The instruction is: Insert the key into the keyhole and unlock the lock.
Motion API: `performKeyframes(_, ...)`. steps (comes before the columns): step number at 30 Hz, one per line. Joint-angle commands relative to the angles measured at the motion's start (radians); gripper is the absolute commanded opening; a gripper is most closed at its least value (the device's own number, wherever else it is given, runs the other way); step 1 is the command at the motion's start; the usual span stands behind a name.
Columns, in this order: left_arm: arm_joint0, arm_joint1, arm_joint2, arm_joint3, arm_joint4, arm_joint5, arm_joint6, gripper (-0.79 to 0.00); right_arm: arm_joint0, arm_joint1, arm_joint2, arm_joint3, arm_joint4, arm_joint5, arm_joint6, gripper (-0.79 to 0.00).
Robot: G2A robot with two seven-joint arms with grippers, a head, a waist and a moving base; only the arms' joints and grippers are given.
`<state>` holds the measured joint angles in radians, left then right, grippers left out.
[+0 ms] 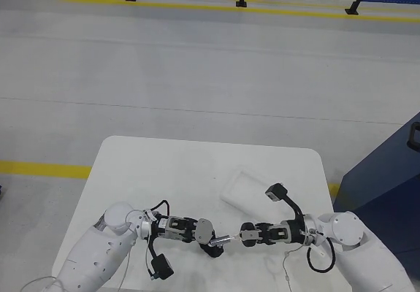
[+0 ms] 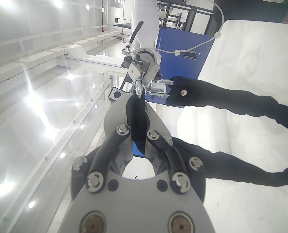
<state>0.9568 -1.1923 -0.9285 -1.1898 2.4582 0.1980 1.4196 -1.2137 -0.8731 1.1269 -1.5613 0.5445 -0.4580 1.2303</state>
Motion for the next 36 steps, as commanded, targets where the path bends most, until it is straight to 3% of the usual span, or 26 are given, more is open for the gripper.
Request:
performKeyframes(1,0.000,0.000,0.000,0.000,0.000,0.000,0.000,-0.785,0.000,-0.001,-0.002,0.000,0.001,0.003,0.000,-0.785)
performKeyframes(27,0.000,0.000,0.000,0.000,0.000,0.000,0.000,-0.785,0.016,-0.021,-0.024,0.011,-0.003,0.017,0.005,-0.785)
performKeyframes(28,0.000,0.000,0.000,0.000,0.000,0.000,0.000,-0.785,0.015,-0.021,-0.023,0.011,0.000,0.017,0.006,-0.662)
performKeyframes(29,0.000,0.000,0.000,0.000,0.000,0.000,0.000,-0.785,0.015,-0.022,-0.023,0.012,0.000,0.016,0.005,-0.431)
performKeyframes(31,0.000,0.000,0.000,0.000,0.000,0.000,0.000,-0.785,0.015,-0.022,-0.021,0.013,0.000,0.015,0.003,-0.077)
performKeyframes(32,0.000,0.000,0.000,0.000,0.000,0.000,0.000,-0.785,0.014,-0.023,-0.019,0.014,0.001,0.014,0.001,0.000)
performKeyframes(36,0.000,0.000,0.000,0.000,0.000,0.000,0.000,-0.785,0.012,-0.023,-0.010,0.016,0.005,0.012,-0.001,0.000)
